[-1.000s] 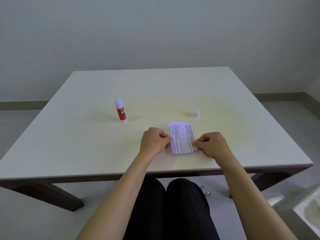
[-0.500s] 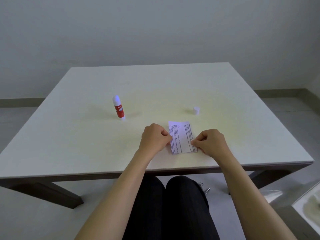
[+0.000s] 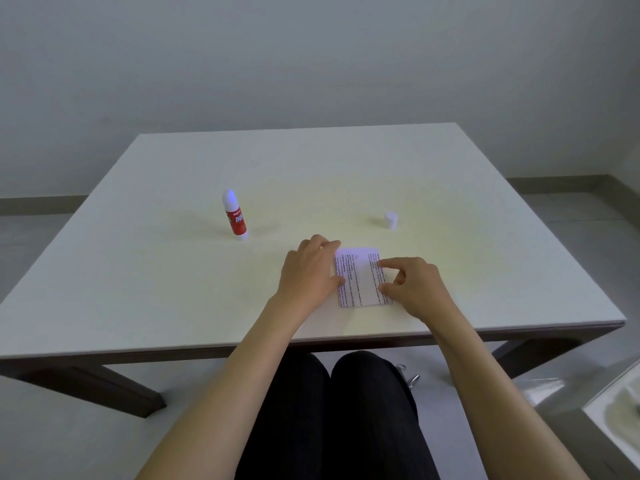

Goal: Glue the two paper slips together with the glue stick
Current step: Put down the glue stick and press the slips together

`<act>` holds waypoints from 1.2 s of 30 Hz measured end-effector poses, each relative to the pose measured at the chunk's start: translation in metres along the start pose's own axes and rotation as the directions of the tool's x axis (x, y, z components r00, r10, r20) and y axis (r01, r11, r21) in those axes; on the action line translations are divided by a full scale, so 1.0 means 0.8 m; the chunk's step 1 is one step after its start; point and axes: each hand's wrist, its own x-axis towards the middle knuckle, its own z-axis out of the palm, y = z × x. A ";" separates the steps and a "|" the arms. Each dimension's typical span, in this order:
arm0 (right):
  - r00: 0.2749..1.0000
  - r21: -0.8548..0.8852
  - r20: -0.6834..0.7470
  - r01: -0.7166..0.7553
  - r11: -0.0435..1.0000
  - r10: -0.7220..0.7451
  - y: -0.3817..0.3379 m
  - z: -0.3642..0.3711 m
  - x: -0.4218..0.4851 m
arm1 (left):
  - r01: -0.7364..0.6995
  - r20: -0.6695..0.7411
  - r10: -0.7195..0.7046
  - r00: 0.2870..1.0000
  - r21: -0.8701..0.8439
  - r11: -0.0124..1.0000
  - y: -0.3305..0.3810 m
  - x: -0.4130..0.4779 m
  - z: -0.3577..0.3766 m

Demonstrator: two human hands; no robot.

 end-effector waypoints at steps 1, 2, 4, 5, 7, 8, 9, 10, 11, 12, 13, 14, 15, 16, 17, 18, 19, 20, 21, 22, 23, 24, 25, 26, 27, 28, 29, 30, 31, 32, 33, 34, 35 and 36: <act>1.000 -0.001 0.009 0.003 1.000 -0.003 0.000 0.000 0.001 | -0.070 0.049 0.068 0.996 0.041 0.997 -0.004 0.001 -0.001; 1.000 -0.004 0.017 0.004 1.000 -0.004 0.000 0.001 0.003 | -0.123 0.111 0.116 0.987 0.061 0.991 -0.008 0.002 -0.002; 1.000 -0.015 0.022 0.005 1.000 -0.005 -0.001 0.003 0.005 | -0.165 0.226 0.145 0.963 0.075 0.983 -0.014 0.001 -0.001; 1.000 -0.022 0.022 0.007 1.000 -0.006 -0.002 0.004 0.007 | -0.164 0.263 0.138 0.955 0.080 0.983 -0.018 0.000 -0.001; 0.999 -0.033 0.031 0.017 0.999 -0.016 -0.008 0.011 0.010 | -0.151 0.291 0.118 0.949 0.093 0.984 -0.028 0.000 -0.003; 0.999 -0.034 0.036 0.023 0.999 -0.021 -0.013 0.015 0.012 | -0.144 0.295 0.109 0.949 0.097 0.985 -0.034 0.000 -0.005; 0.999 -0.035 0.039 0.026 0.999 -0.024 -0.018 0.020 0.015 | -0.135 0.299 0.101 0.949 0.096 0.986 -0.041 0.001 -0.008; 0.999 -0.039 0.039 0.028 0.999 -0.027 -0.023 0.025 0.017 | -0.125 0.302 0.092 0.949 0.092 0.988 -0.048 0.001 -0.012; 0.999 -0.048 0.042 0.029 0.998 -0.027 -0.029 0.031 0.019 | -0.115 0.304 0.084 0.949 0.086 0.990 -0.056 0.002 -0.015; 0.999 -0.066 0.047 0.029 0.997 -0.026 -0.035 0.037 0.021 | -0.106 0.302 0.078 0.950 0.078 0.991 -0.065 0.002 -0.018; 0.998 -0.099 0.053 0.029 0.995 -0.024 -0.042 0.042 0.021 | -0.098 0.297 0.075 0.952 0.063 0.993 -0.073 0.001 -0.020; 0.998 -0.135 0.055 0.033 0.990 -0.026 -0.048 0.048 0.020 | -0.089 0.290 0.074 0.954 0.040 0.995 -0.081 0.000 -0.022; 0.998 -0.166 0.060 0.036 0.985 -0.027 -0.051 0.053 0.018 | -0.081 0.284 0.075 0.956 0.007 0.997 -0.087 -0.001 -0.022; 0.998 -0.195 0.064 0.036 0.980 -0.024 -0.054 0.056 0.017 | -0.073 0.282 0.078 0.956 -0.029 0.997 -0.093 -0.002 -0.023; 0.998 -0.225 0.060 0.034 0.974 -0.021 -0.056 0.057 0.016 | -0.070 0.282 0.084 0.956 -0.059 0.996 -0.097 -0.003 -0.022; 0.999 -0.277 0.037 0.040 0.960 -0.031 -0.057 0.056 0.014 | -0.074 0.285 0.093 0.954 -0.078 0.994 -0.099 -0.004 -0.021; 0.998 -0.367 -0.003 0.061 0.928 -0.067 -0.057 0.055 0.011 | -0.083 0.289 0.105 0.952 -0.086 0.993 -0.101 -0.005 -0.020; 0.990 -0.477 -0.035 0.102 0.873 -0.135 -0.056 0.056 0.006 | -0.093 0.291 0.115 0.950 -0.086 0.992 -0.102 -0.006 -0.018; 0.975 -0.556 -0.026 0.168 0.814 -0.219 -0.054 0.061 0.000 | -0.101 0.289 0.122 0.949 -0.086 0.991 -0.103 -0.006 -0.017; 0.954 -0.571 0.027 0.259 0.779 -0.297 -0.054 0.070 -0.008 | -0.107 0.287 0.127 0.949 -0.085 0.991 -0.105 -0.006 -0.016; 0.928 -0.545 0.106 0.356 0.759 -0.358 -0.054 0.081 -0.018 | -0.110 0.286 0.130 0.949 -0.086 0.990 -0.105 -0.007 -0.014; 0.902 -0.514 0.185 0.427 0.744 -0.390 -0.054 0.092 -0.026 | -0.109 0.286 0.131 0.949 -0.091 0.990 -0.106 -0.008 -0.013; 0.887 -0.510 0.244 0.462 0.726 -0.392 -0.052 0.099 -0.028 | -0.110 0.285 0.133 0.949 -0.098 0.989 -0.107 -0.008 -0.012; 0.884 -0.514 0.270 0.468 0.719 -0.381 -0.049 0.102 -0.022 | -0.113 0.283 0.138 0.949 -0.103 0.988 -0.108 -0.009 -0.011; 0.892 -0.527 0.272 0.452 0.720 -0.361 -0.047 0.100 -0.009 | -0.118 0.280 0.142 0.949 -0.102 0.988 -0.108 -0.008 -0.011; 0.905 -0.550 0.270 0.426 0.718 -0.330 -0.048 0.096 0.007 | -0.121 0.278 0.143 0.950 -0.096 0.988 -0.107 -0.008 -0.010; 0.917 -0.578 0.274 0.398 0.713 -0.290 -0.051 0.090 0.022 | -0.119 0.277 0.139 0.951 -0.089 0.989 -0.106 -0.007 -0.010; 0.928 -0.603 0.277 0.370 0.707 -0.250 -0.056 0.086 0.032 | -0.117 0.277 0.136 0.951 -0.081 0.990 -0.105 -0.006 -0.010; 0.936 -0.619 0.272 0.349 0.703 -0.225 -0.060 0.085 0.039 | -0.117 0.278 0.133 0.951 -0.075 0.990 -0.104 -0.005 -0.010; 0.938 -0.624 0.264 0.342 0.702 -0.223 -0.065 0.088 0.039 | -0.117 0.280 0.131 0.951 -0.067 0.991 -0.104 -0.004 -0.010; 0.934 -0.620 0.259 0.355 0.699 -0.245 -0.067 0.093 0.031 | -0.116 0.283 0.129 0.950 -0.062 0.991 -0.104 -0.004 -0.010; 0.922 -0.607 0.265 0.386 0.695 -0.281 -0.066 0.100 0.019 | -0.115 0.286 0.127 0.950 -0.060 0.992 -0.104 -0.004 -0.010; 0.904 -0.584 0.277 0.428 0.690 -0.326 -0.062 0.107 0.006 | -0.113 0.285 0.127 0.950 -0.066 0.991 -0.105 -0.004 -0.009; 0.886 -0.564 0.291 0.465 0.683 -0.362 -0.057 0.111 -0.005 | -0.111 0.285 0.128 0.950 -0.074 0.991 -0.105 -0.004 -0.009</act>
